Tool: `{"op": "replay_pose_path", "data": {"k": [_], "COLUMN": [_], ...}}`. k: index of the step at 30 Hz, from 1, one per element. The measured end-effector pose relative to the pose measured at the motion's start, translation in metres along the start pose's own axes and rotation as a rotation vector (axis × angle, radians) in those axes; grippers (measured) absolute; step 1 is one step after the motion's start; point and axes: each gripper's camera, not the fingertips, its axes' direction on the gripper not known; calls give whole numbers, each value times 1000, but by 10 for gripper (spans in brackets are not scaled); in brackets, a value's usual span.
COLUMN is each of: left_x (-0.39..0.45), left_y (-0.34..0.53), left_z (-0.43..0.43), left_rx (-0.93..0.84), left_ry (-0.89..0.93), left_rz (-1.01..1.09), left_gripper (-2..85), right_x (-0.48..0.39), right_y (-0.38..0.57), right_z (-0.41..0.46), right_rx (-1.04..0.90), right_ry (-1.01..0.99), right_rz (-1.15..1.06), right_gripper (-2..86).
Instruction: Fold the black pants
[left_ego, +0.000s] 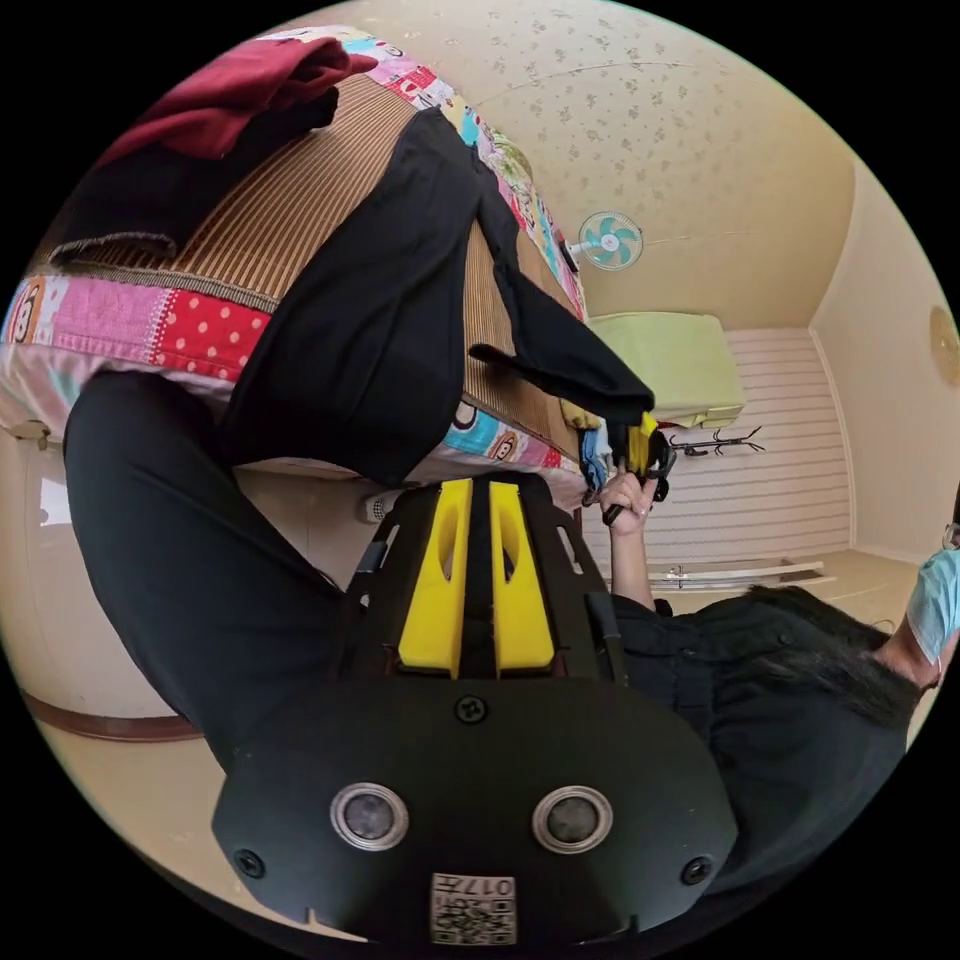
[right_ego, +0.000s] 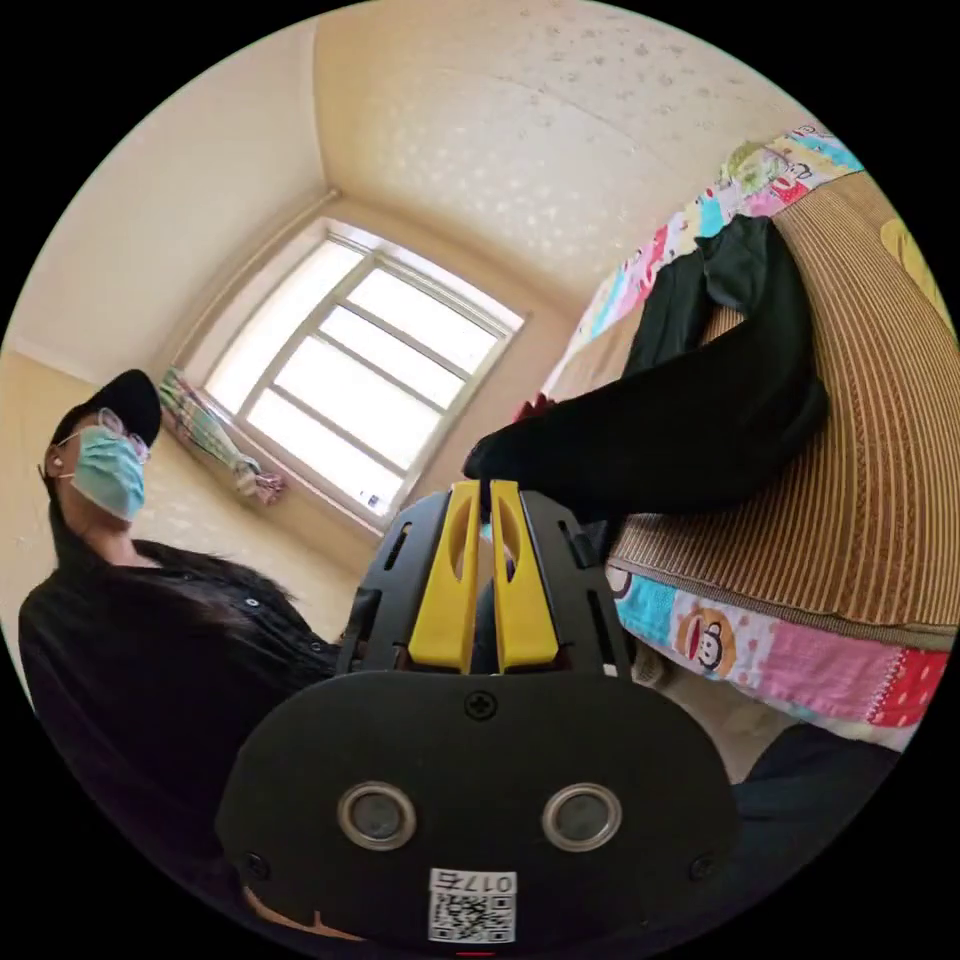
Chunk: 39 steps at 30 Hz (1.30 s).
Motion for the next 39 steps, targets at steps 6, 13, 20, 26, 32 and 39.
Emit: {"op": "replay_pose_path", "data": {"k": [6, 13, 20, 26, 32, 39], "left_x": [22, 105, 159, 183, 187, 150], "left_y": [-5, -22, -20, -13, -39, -55], "left_z": [45, 132, 192, 188, 183, 219], "left_rx": [-237, -406, -455, -346, -286, -368], "left_ry": [-49, -104, -31, -125, -37, -96], "left_rz": [198, 466, 607, 610, 492, 330], "left_gripper": [56, 74, 83, 121, 158, 60], "right_x": [23, 32, 98, 70, -46, -38], "right_y": [114, 184, 181, 167, 151, 155], "right_z": [-198, -262, -257, -233, -123, -21], "right_rx": [174, 202, 281, 160, -33, -395], "right_ry": [383, 709, 716, 487, 359, 197], "right_rz": [160, 400, 512, 306, -42, -151], "right_gripper": [27, 146, 163, 42, 37, 67]}}
